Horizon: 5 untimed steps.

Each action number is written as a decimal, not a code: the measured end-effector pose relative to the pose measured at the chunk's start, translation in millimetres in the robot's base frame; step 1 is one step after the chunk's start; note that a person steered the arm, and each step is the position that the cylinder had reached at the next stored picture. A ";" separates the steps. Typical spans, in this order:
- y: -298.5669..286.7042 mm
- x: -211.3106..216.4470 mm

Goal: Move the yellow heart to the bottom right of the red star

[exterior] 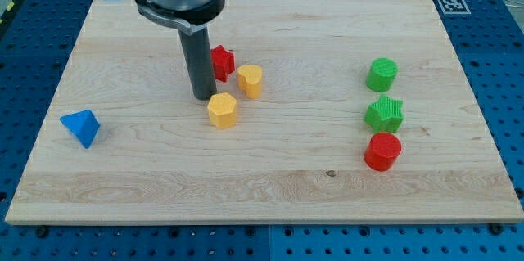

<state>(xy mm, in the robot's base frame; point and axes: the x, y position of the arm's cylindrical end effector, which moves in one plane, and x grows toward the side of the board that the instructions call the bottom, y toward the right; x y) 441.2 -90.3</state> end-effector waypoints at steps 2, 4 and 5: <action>-6.5 -39.1; -1.9 -40.9; 6.3 -26.2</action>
